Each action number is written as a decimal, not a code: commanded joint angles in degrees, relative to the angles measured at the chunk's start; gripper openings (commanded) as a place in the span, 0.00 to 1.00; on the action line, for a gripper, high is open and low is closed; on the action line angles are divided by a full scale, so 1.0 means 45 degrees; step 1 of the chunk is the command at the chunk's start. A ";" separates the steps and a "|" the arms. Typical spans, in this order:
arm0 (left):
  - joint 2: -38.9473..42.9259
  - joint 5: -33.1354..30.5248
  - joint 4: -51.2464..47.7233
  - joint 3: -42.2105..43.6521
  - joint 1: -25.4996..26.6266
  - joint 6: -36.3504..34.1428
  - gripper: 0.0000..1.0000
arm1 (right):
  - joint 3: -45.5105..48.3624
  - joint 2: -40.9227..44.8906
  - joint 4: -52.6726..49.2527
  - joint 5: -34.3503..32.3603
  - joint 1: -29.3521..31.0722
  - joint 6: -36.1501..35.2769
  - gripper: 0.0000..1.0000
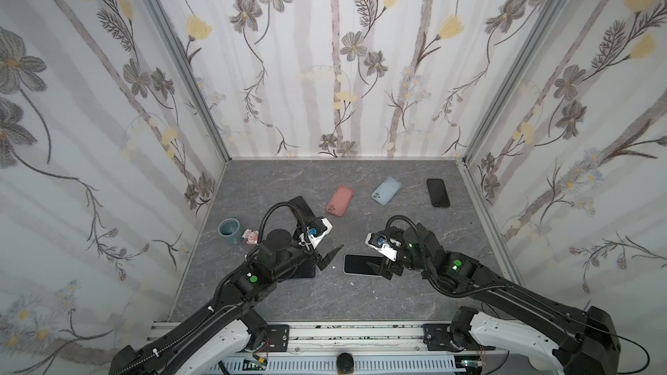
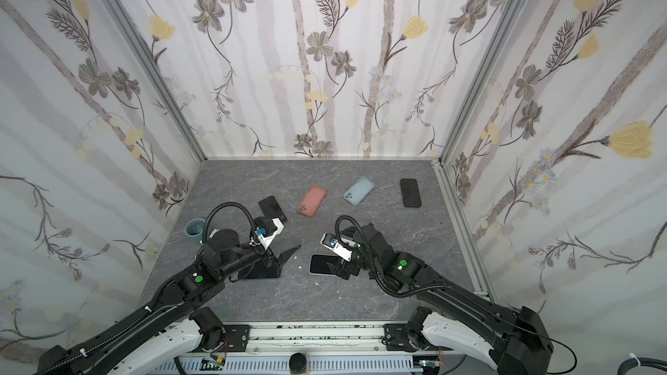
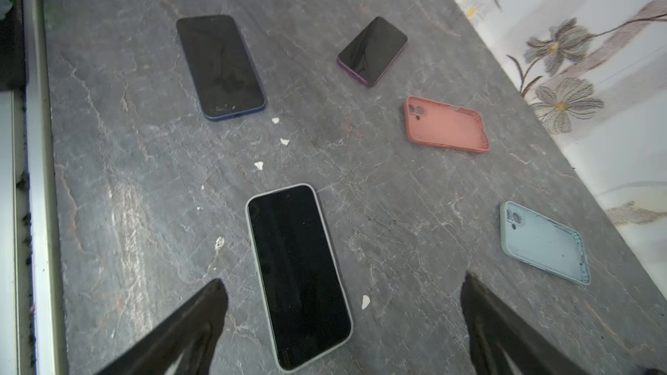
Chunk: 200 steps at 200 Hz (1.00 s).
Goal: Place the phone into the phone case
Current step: 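Lower the right gripper over the cased phone and grasp it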
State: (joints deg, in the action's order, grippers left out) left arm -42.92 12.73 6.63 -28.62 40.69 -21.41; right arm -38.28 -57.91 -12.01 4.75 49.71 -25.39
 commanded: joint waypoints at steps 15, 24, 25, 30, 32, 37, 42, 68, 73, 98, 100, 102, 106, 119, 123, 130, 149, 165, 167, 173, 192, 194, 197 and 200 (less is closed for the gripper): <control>0.0034 -0.0106 0.0154 0.0137 -0.0018 -0.1693 1.00 | -0.0130 -0.1317 -0.0177 0.0504 -0.0029 -0.1772 1.00; -0.0098 -0.0204 -0.0024 0.0146 -0.0013 -0.1847 1.00 | -0.0236 -0.1801 -0.0289 0.0235 -0.0051 -0.2079 1.00; -0.0105 -0.0218 -0.0036 0.0148 -0.0016 -0.1855 1.00 | -0.0249 -0.1869 -0.0314 0.0205 -0.0051 -0.2105 1.00; -0.0186 -0.0261 -0.0094 0.0140 -0.0018 -0.1896 1.00 | -0.0325 -0.2136 -0.0415 0.0095 -0.0060 -0.2269 1.00; -0.0218 -0.0278 -0.0118 0.0132 -0.0018 -0.1901 1.00 | -0.0361 -0.2240 -0.0446 0.0057 -0.0054 -0.2332 1.00; -0.0296 -0.0307 -0.0178 0.0082 -0.0017 -0.1910 1.00 | -0.0452 -0.2477 -0.0583 0.0003 -0.0051 -0.2477 1.00; -0.0354 -0.0306 -0.0237 0.0045 -0.0015 -0.1936 1.00 | -0.0564 -0.2768 -0.0708 -0.0037 -0.0080 -0.2582 1.00; -0.0339 -0.0265 -0.0341 0.0015 -0.0010 -0.2028 1.00 | -0.0983 -0.3784 -0.1022 0.0085 -0.0105 -0.3082 1.00; -0.0294 -0.0252 -0.0351 0.0033 -0.0017 -0.2020 1.00 | -0.0985 -0.3922 -0.1022 0.0147 -0.0092 -0.3139 1.00; -0.0066 -0.0271 -0.0440 0.0126 -0.0018 -0.2000 1.00 | -0.1489 -0.4476 -0.1057 0.0486 -0.0139 -0.3379 1.00; -0.0056 -0.0271 -0.0439 0.0129 -0.0008 -0.1990 1.00 | -0.1506 -0.4505 -0.1060 0.0511 -0.0132 -0.3381 1.00; -0.0039 -0.0271 -0.0439 0.0115 -0.0011 -0.1973 1.00 | -0.1516 -0.4531 -0.1061 0.0527 -0.0130 -0.3382 1.00; -0.0006 -0.0289 -0.0439 0.0123 -0.0008 -0.1945 1.00 | -0.1531 -0.4594 -0.1077 0.0566 -0.0156 -0.3419 1.00; 0.0110 -0.0256 -0.0440 0.0115 0.0007 -0.1799 1.00 | -0.1555 -0.4760 -0.1092 0.0740 -0.0178 -0.3431 1.00; 0.0157 -0.0201 -0.0434 0.0100 -0.0013 -0.1745 1.00 | -0.1570 -0.4812 -0.1096 0.0800 -0.0188 -0.3431 1.00; 0.0215 -0.0091 -0.0392 0.0117 0.0009 -0.1709 1.00 | -0.1561 -0.4906 -0.1129 0.0869 -0.0198 -0.3456 1.00; 0.0243 0.0057 -0.0305 0.0146 -0.0008 -0.1632 1.00 | -0.1613 -0.5182 -0.1318 0.1098 -0.0228 -0.3490 1.00; 0.0154 0.0049 -0.0307 0.0150 0.0001 -0.1629 1.00 | -0.1751 -0.5488 -0.1596 0.1190 -0.0249 -0.3472 1.00; 0.0135 0.0039 -0.0313 0.0154 0.0001 -0.1615 1.00 | -0.1762 -0.5529 -0.1620 0.1200 -0.0267 -0.3463 1.00; 0.0087 0.0037 -0.0342 0.0171 -0.0001 -0.1607 1.00 | -0.1822 -0.5652 -0.1687 0.1200 -0.0285 -0.3456 1.00; -0.0047 0.0022 -0.0436 0.0145 0.0003 -0.1629 1.00 | -0.1989 -0.6031 -0.1878 0.1207 -0.0343 -0.3460 1.00; -0.0061 0.0022 -0.0453 0.0119 0.0002 -0.1629 1.00 | -0.2037 -0.6060 -0.1905 0.1199 -0.0339 -0.3460 1.00; -0.0071 0.0005 -0.0458 0.0133 -0.0006 -0.1644 1.00 | -0.2069 -0.6111 -0.1943 0.1225 -0.0344 -0.3462 1.00; -0.0089 0.0003 -0.0473 0.0138 0.0003 -0.1648 1.00 | -0.2095 -0.6159 -0.1985 0.1243 -0.0347 -0.3460 1.00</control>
State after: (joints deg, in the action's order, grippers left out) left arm -42.85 12.25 4.10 -28.05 40.66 -28.49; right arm -46.50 -84.23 -18.85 8.69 48.36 -40.12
